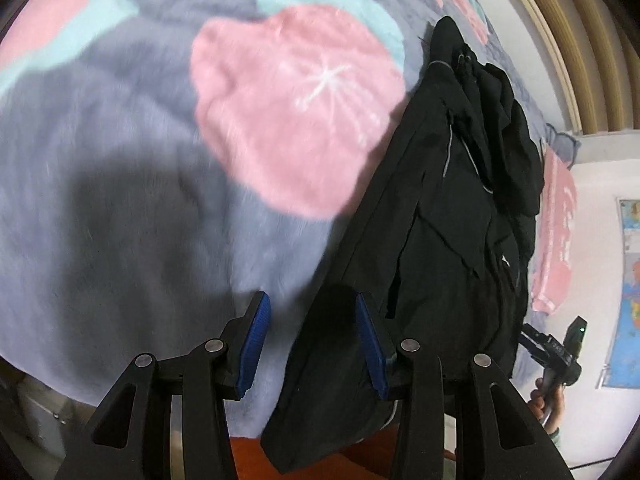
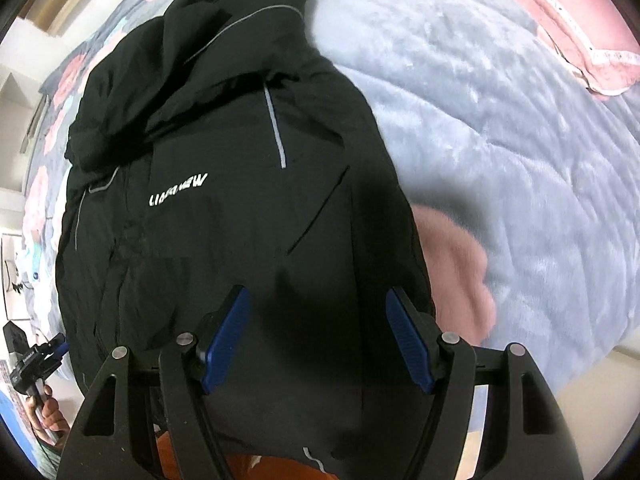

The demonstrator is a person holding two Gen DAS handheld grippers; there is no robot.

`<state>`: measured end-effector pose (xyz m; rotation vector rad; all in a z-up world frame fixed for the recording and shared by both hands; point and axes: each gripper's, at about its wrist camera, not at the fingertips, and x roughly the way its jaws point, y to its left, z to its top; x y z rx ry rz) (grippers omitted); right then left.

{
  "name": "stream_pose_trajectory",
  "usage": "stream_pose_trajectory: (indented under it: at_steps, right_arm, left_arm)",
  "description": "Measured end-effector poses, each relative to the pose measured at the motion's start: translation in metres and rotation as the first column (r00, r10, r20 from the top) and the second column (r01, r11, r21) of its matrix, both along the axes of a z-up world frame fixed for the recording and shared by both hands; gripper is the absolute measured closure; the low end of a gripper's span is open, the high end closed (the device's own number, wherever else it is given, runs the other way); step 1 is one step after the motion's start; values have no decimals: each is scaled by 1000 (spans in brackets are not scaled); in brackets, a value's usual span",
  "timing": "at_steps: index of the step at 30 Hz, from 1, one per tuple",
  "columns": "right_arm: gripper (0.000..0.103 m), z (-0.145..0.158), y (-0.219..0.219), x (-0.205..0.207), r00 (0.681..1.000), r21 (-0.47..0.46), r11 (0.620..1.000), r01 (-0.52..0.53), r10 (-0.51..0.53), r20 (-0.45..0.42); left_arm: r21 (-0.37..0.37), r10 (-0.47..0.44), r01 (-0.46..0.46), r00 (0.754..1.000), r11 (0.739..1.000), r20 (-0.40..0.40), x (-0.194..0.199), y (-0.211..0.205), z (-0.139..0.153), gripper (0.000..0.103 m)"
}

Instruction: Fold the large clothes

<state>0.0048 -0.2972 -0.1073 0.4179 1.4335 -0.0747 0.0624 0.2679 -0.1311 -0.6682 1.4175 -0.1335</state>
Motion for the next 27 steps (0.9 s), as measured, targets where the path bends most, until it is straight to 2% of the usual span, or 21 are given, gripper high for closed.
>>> stream_pose_trajectory:
  at_steps: [6, 9, 12, 14, 16, 20, 24, 26, 27]
  right_arm:
    - [30, 3, 8, -5, 999, -23, 999, -35, 35, -10]
    - [30, 4, 7, -10, 999, -26, 999, -37, 36, -11]
    - [30, 2, 6, -14, 999, -22, 999, -34, 33, -17]
    - [30, -1, 6, -15, 999, -25, 999, -39, 39, -24]
    - [30, -2, 5, -17, 999, -22, 999, -44, 44, -25]
    - [30, 1, 3, -20, 998, -18, 998, -56, 55, -22]
    - [30, 15, -9, -36, 996, -43, 995, -85, 84, -6]
    - [30, 19, -15, -46, 995, -49, 994, -101, 101, -5]
    - [30, 19, -20, -52, 994, -51, 993, -107, 107, -9]
  left_arm:
    - [-29, 6, -5, 999, 1000, 48, -8, -10, -2, 58]
    - [97, 0, -14, 991, 995, 133, -16, -16, 20, 58]
    - [78, -23, 9, 983, 997, 184, -13, -25, 32, 58]
    - [105, -64, 46, 982, 993, 176, -5, -34, 30, 58]
    - [123, -93, 78, 988, 989, 123, 4, -43, 15, 58]
    - [100, -99, 94, 994, 991, 44, 8, -50, -17, 58]
    - [-20, -146, 149, 983, 989, 112, -1, -60, 0, 58]
    - [-128, -181, 204, 969, 970, 170, -5, -68, 18, 58]
    - [-158, -187, 219, 963, 963, 192, -6, -70, 25, 58]
